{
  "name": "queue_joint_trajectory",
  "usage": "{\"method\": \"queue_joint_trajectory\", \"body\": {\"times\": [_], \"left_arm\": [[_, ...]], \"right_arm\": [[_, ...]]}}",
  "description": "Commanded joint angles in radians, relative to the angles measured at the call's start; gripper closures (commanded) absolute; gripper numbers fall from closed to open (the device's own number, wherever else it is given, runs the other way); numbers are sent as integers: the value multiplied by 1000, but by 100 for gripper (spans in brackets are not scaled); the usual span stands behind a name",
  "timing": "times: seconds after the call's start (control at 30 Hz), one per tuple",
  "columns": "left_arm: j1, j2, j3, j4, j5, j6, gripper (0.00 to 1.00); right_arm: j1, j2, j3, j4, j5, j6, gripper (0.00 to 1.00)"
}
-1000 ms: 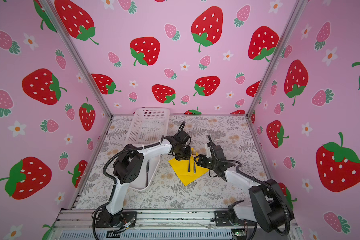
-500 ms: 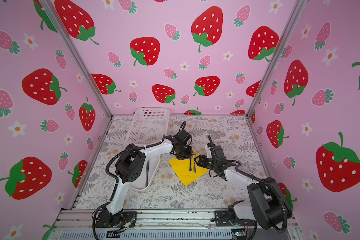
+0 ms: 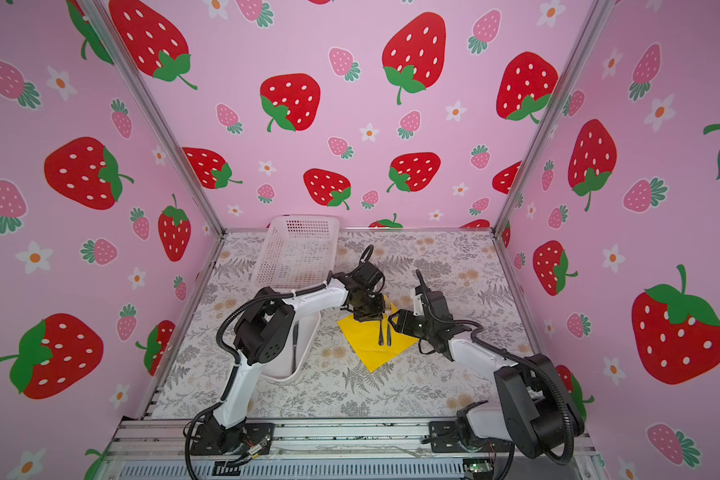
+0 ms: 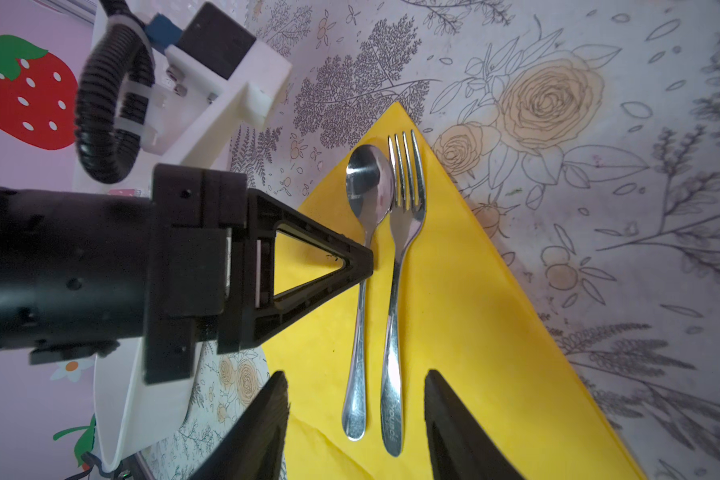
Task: Place the utensils on the paper napkin and roll it up
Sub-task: 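Lower the spoon beside the fork on the napkin and open the left gripper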
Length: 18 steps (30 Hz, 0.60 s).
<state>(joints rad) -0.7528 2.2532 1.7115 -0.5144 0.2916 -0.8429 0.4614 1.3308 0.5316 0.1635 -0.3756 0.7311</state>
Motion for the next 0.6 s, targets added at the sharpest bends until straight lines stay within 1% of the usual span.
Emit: {"method": "queue_joint_trajectory", "body": {"times": [0.0, 0.3, 0.43, 0.57], "left_arm": [[-7, 17, 21, -14, -4, -10, 88], [-7, 12, 23, -30, -1, 10, 91], [-9, 7, 27, -36, -3, 19, 89], [-9, -18, 32, -41, -9, 38, 86]], "right_arm": [[-7, -2, 8, 1, 3, -6, 45], [-10, -3, 14, 0, 6, -3, 45], [-12, -7, 22, -3, 6, -4, 45], [-13, -20, 23, -6, 16, -16, 45]]}}
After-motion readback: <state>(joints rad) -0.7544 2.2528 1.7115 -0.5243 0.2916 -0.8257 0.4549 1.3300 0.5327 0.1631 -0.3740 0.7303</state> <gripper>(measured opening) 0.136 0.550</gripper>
